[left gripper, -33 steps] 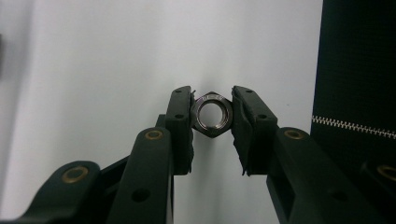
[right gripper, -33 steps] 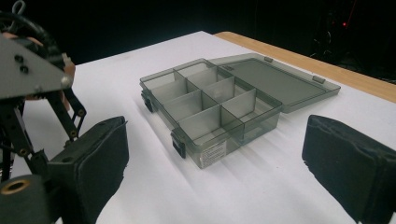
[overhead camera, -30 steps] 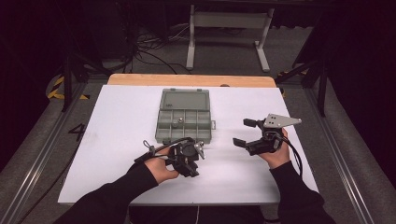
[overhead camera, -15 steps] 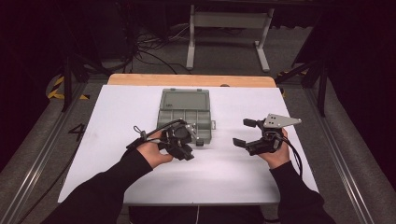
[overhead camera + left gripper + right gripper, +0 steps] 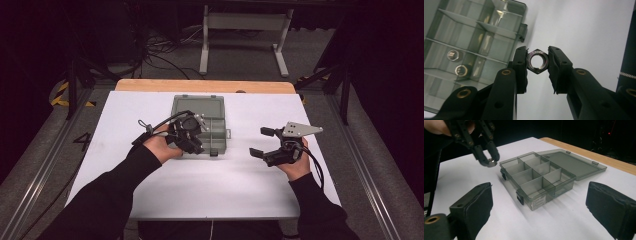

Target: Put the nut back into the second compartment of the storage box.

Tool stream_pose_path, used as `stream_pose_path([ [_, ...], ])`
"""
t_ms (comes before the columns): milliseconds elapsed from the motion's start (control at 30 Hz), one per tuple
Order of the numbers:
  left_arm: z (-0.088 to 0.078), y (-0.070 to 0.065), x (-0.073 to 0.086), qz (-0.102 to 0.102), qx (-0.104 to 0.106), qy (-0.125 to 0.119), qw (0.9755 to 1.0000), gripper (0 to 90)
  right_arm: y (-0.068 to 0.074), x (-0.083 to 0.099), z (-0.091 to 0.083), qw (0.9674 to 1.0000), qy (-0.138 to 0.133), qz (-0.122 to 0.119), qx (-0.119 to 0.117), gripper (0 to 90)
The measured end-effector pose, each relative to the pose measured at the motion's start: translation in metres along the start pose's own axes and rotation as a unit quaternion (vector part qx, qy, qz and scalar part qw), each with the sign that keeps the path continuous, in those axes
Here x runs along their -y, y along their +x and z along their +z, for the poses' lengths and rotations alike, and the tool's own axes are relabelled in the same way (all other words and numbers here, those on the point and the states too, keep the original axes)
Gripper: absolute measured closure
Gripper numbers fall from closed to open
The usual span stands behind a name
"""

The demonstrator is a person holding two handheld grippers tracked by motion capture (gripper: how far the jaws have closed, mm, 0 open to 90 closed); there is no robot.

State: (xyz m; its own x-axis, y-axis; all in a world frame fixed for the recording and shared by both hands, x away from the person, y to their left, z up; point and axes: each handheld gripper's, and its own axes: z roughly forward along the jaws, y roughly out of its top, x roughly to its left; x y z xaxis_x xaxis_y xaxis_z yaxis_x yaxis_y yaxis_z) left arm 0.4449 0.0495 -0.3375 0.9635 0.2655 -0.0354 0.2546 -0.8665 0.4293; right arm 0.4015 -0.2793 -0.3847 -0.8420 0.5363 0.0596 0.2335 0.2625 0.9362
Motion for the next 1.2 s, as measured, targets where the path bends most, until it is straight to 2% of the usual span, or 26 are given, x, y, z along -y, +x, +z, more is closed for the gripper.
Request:
stream_pose_path([
  [533, -0.006, 0.041, -0.009, -0.039, -0.031, -0.008, 0.9987, 69.8, -0.001, 0.001, 0.001, 1.0000, 0.001, 0.001, -0.001, 7.8],
  [867, -0.002, 0.064, -0.012, -0.066, -0.052, -0.011, 0.9964, 69.7, -0.001, 0.001, 0.000, 1.0000, -0.001, 0.002, -0.001, 7.8],
  [1100, 0.006, 0.081, -0.012, -0.095, -0.063, -0.007, 0.9935, 69.7, -0.001, 0.000, -0.001, 1.0000, -0.002, 0.002, -0.001, 7.8],
  [1200, 0.010, 0.086, -0.010, -0.099, -0.065, -0.007, 0.9930, 69.8, -0.001, 0.001, 0.000, 1.0000, 0.000, 0.002, -0.001, 7.8],
])
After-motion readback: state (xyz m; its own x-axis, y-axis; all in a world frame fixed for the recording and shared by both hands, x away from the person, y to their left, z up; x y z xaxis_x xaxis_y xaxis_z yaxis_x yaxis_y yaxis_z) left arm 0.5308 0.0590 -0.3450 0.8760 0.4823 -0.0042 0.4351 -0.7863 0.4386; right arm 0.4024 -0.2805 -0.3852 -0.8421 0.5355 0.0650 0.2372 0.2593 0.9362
